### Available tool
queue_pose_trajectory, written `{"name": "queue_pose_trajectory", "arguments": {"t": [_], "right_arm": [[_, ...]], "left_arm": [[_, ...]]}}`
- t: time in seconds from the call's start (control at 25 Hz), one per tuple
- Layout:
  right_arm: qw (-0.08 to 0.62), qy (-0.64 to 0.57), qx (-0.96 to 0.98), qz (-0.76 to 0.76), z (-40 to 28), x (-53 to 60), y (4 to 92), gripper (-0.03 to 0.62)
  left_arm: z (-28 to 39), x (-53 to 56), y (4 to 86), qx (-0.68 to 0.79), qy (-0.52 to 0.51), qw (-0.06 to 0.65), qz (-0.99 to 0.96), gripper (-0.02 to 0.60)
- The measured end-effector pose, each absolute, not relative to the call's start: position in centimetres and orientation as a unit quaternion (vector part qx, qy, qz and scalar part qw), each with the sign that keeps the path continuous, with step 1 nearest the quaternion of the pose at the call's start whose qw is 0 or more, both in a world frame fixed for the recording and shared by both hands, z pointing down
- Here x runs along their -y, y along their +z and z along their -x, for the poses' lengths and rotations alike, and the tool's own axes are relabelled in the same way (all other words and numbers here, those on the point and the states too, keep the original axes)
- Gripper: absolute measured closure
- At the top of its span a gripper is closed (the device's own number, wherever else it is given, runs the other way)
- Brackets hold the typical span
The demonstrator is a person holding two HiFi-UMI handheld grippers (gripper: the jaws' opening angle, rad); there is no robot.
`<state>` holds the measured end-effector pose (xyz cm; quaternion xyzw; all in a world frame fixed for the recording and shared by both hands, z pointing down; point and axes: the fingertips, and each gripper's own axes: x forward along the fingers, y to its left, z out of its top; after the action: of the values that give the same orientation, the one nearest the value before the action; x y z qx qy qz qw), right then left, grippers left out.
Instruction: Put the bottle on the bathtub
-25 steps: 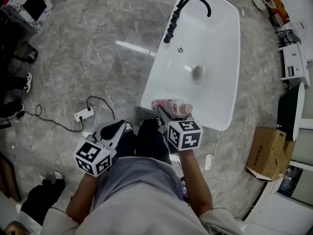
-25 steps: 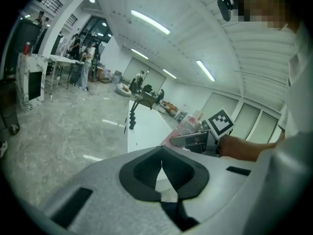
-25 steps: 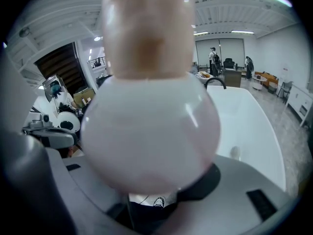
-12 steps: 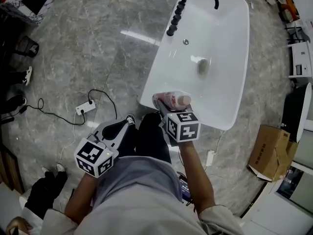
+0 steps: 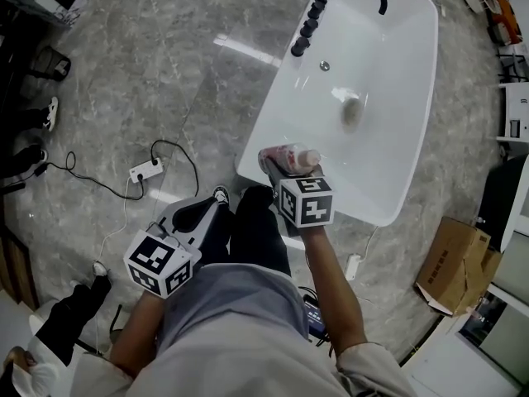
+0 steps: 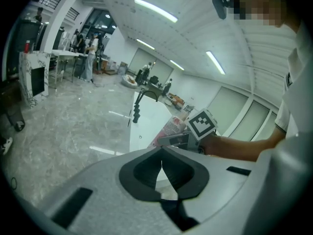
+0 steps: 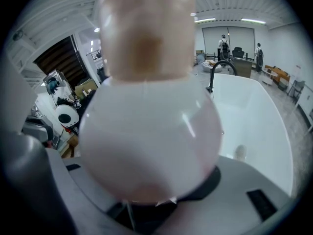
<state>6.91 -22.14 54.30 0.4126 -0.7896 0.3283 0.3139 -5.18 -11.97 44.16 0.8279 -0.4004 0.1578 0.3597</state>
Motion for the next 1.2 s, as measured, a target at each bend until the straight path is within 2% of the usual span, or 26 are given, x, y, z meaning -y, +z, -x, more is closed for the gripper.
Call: {"name": "queue_pose_trajectory", "arguments": {"t": [0.88,1.2], "right_arm": [[0.374,0.327,0.775,-0.391,-7.0,26.5,62.6,0.368],[0.37,0.349,0.769,-0.387,-6.4,27.7,65.5,0.368]], "left_arm": [[5.0,12.4,47.0,0.414,0.177,0.397,-0.8,0.575],[5.8,11.7,48.2,0.419,0.189,0.414,-0.786,0.575]]}}
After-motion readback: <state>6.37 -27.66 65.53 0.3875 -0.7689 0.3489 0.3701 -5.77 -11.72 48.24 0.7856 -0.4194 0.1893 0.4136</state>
